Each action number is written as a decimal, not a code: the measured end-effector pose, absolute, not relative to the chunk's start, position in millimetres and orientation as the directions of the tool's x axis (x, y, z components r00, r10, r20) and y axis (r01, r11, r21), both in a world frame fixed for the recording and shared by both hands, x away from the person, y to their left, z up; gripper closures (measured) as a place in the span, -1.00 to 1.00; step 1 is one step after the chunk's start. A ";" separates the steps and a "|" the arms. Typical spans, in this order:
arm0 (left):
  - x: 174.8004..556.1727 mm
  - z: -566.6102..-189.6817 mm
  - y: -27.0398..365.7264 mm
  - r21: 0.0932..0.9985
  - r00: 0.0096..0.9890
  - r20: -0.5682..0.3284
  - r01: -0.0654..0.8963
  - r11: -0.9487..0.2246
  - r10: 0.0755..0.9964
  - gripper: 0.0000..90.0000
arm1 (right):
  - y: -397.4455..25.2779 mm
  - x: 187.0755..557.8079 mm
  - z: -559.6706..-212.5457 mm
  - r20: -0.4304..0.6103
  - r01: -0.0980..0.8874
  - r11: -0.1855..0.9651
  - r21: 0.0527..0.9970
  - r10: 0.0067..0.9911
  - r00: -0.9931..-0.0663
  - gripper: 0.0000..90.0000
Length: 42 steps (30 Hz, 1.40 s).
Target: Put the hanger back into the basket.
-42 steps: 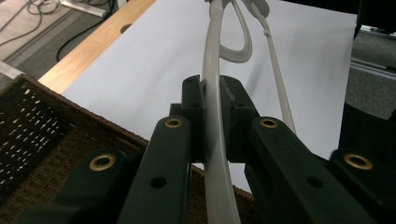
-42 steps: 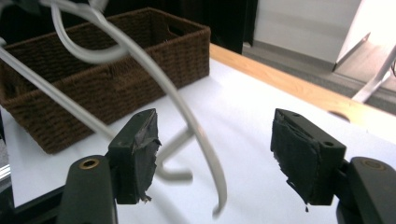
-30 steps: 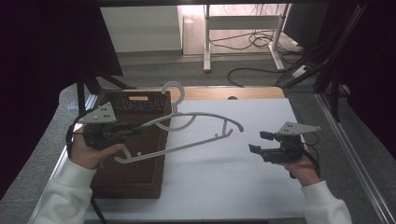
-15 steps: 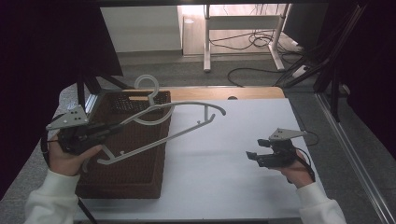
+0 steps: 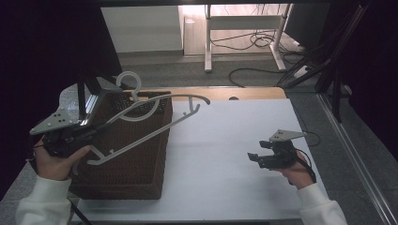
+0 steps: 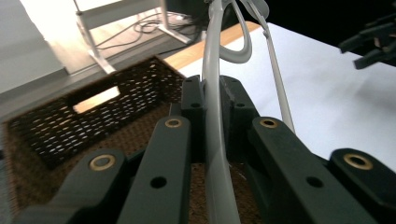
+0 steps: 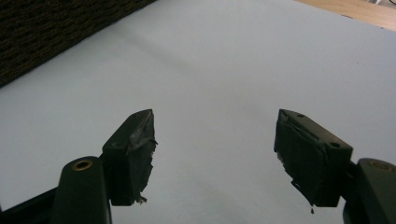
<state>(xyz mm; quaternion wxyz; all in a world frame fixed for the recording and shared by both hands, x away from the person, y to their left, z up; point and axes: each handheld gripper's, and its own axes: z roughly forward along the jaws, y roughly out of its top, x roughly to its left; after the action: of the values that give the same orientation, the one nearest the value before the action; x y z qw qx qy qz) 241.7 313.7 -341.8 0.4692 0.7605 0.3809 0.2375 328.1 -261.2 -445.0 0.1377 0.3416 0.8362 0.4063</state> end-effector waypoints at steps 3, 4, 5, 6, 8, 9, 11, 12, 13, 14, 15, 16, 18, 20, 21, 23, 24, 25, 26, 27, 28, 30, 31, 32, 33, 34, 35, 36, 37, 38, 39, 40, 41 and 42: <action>240.3 -341.5 317.2 0.895 0.573 0.012 0.359 -0.264 0.819 0.83 | -261.7 328.3 -445.1 0.048 0.461 0.436 0.773 0.685 -0.727 -0.34; 239.5 -341.7 318.9 0.897 0.557 0.015 0.360 -0.258 0.830 0.83 | -261.9 328.4 -445.1 0.047 0.461 0.436 0.773 0.685 -0.727 -0.34; 238.7 -341.8 320.9 0.896 0.543 0.023 0.362 -0.258 0.839 0.82 | -262.2 328.4 -445.3 0.046 0.462 0.436 0.772 0.687 -0.725 -0.34; 238.0 -342.1 322.8 0.896 0.530 0.025 0.365 -0.255 0.848 0.83 | -262.3 328.4 -445.4 0.047 0.464 0.435 0.771 0.688 -0.724 -0.35; 236.2 -344.4 329.2 0.897 0.496 0.027 0.372 -0.240 0.868 0.82 | -262.5 328.7 -445.9 0.047 0.466 0.436 0.770 0.690 -0.723 -0.34; 235.8 -345.3 331.8 0.897 0.488 0.026 0.374 -0.236 0.872 0.82 | -262.6 328.8 -446.1 0.047 0.467 0.437 0.769 0.690 -0.722 -0.34; 234.9 -347.9 336.9 0.898 0.476 0.020 0.378 -0.225 0.879 0.83 | -262.7 328.8 -446.2 0.048 0.469 0.436 0.768 0.691 -0.721 -0.34; 234.5 -349.2 339.3 0.899 0.471 0.016 0.380 -0.218 0.882 0.82 | -262.9 329.0 -446.2 0.047 0.469 0.436 0.768 0.691 -0.721 -0.35; 234.5 -349.2 339.3 0.899 0.471 0.016 0.380 -0.218 0.882 0.82 | -263.1 329.1 -446.2 0.048 0.469 0.436 0.768 0.692 -0.721 -0.34; 233.5 -351.7 343.7 0.898 0.461 0.011 0.386 -0.211 0.887 0.82 | -263.3 329.1 -446.2 0.048 0.470 0.436 0.767 0.692 -0.721 -0.34; 232.9 -352.8 345.7 0.898 0.455 0.011 0.387 -0.209 0.891 0.82 | -263.4 329.2 -446.2 0.048 0.470 0.436 0.767 0.692 -0.720 -0.35; 232.9 -352.8 345.7 0.898 0.455 0.011 0.387 -0.209 0.891 0.83 | -263.4 329.0 -446.1 0.050 0.474 0.434 0.766 0.695 -0.717 -0.34; 231.1 -355.7 351.2 0.898 0.440 0.005 0.393 -0.198 0.898 0.82 | -263.7 329.0 -446.0 0.050 0.474 0.433 0.767 0.696 -0.716 -0.34; 229.7 -357.3 354.7 0.898 0.433 0.003 0.396 -0.193 0.901 0.82 | -263.9 329.1 -446.0 0.050 0.474 0.432 0.767 0.696 -0.716 -0.35; 228.8 -358.1 356.1 0.898 0.427 0.000 0.398 -0.188 0.904 0.82 | -263.9 329.1 -446.0 0.049 0.474 0.432 0.767 0.697 -0.716 -0.34; 227.3 -359.8 359.2 0.898 0.418 -0.002 0.400 -0.182 0.908 0.82 | -263.9 329.1 -446.0 0.049 0.474 0.433 0.767 0.697 -0.716 -0.34; 226.5 -360.7 360.6 0.898 0.412 -0.001 0.400 -0.180 0.911 0.82 | -264.0 329.1 -446.0 0.049 0.474 0.433 0.767 0.697 -0.716 -0.34; 225.9 -361.8 361.9 0.899 0.405 -0.003 0.402 -0.175 0.914 0.83 | -263.9 329.1 -446.1 0.049 0.474 0.433 0.766 0.697 -0.716 -0.35; 225.9 -361.8 361.9 0.899 0.405 -0.003 0.402 -0.175 0.914 0.83 | -263.9 329.1 -446.3 0.049 0.475 0.434 0.766 0.697 -0.715 -0.35; 225.5 -364.5 364.7 0.898 0.394 -0.007 0.407 -0.168 0.919 0.82 | -263.9 329.2 -446.4 0.049 0.475 0.434 0.765 0.696 -0.716 -0.35; 225.7 -366.1 365.8 0.897 0.389 -0.008 0.409 -0.165 0.921 0.82 | -263.9 329.3 -446.6 0.049 0.475 0.434 0.765 0.696 -0.716 -0.35; 226.7 -369.5 367.4 0.896 0.377 -0.011 0.414 -0.158 0.926 0.82 | -263.7 329.4 -446.7 0.049 0.476 0.435 0.765 0.696 -0.716 -0.35; 227.6 -371.4 368.1 0.897 0.373 -0.015 0.416 -0.152 0.928 0.82 | -263.5 329.3 -446.7 0.050 0.477 0.435 0.764 0.696 -0.716 -0.34; 228.6 -373.4 368.5 0.896 0.369 -0.017 0.418 -0.149 0.929 0.82 | -263.3 329.3 -446.8 0.050 0.477 0.436 0.763 0.696 -0.716 -0.35; 229.8 -375.6 368.9 0.896 0.365 -0.022 0.421 -0.144 0.931 0.82 | -263.0 329.2 -446.9 0.050 0.477 0.436 0.763 0.695 -0.717 -0.35; 231.2 -378.1 369.1 0.894 0.364 -0.027 0.425 -0.140 0.931 0.82 | -263.1 329.3 -446.9 0.048 0.476 0.440 0.762 0.694 -0.718 -0.34; 231.2 -378.1 369.1 0.894 0.364 -0.027 0.425 -0.140 0.931 0.83 | -262.9 329.4 -447.1 0.048 0.476 0.439 0.762 0.695 -0.718 -0.35; 234.0 -382.6 368.9 0.891 0.360 -0.029 0.432 -0.139 0.933 0.82 | -263.0 329.5 -447.2 0.047 0.476 0.440 0.762 0.694 -0.718 -0.35; 235.5 -384.7 368.8 0.889 0.358 -0.031 0.436 -0.138 0.933 0.82 | -262.9 329.5 -447.3 0.049 0.477 0.438 0.762 0.695 -0.717 -0.35; 236.7 -386.6 368.6 0.888 0.356 -0.033 0.439 -0.136 0.934 0.82 | -263.1 329.7 -447.3 0.048 0.477 0.440 0.761 0.695 -0.717 -0.35; 236.7 -386.6 368.6 0.888 0.356 -0.033 0.439 -0.136 0.934 0.82 | -263.1 329.7 -447.4 0.048 0.477 0.440 0.761 0.695 -0.717 -0.35; 239.1 -390.0 368.0 0.886 0.357 -0.033 0.443 -0.138 0.933 0.82 | -263.3 329.8 -447.4 0.048 0.477 0.440 0.761 0.695 -0.717 -0.35; 240.2 -391.3 367.8 0.885 0.359 -0.034 0.445 -0.139 0.933 0.82 | -263.4 329.8 -447.5 0.047 0.477 0.440 0.761 0.695 -0.717 -0.35; 240.2 -391.3 367.8 0.885 0.359 -0.034 0.445 -0.139 0.933 0.82 | -263.6 329.9 -447.5 0.046 0.476 0.440 0.761 0.696 -0.717 -0.35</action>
<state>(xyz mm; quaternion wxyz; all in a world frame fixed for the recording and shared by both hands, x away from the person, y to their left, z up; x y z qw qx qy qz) 240.2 367.8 -391.3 0.4344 0.7006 0.4916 0.2805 329.9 -263.6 -447.5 0.1382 0.3499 0.8373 0.3968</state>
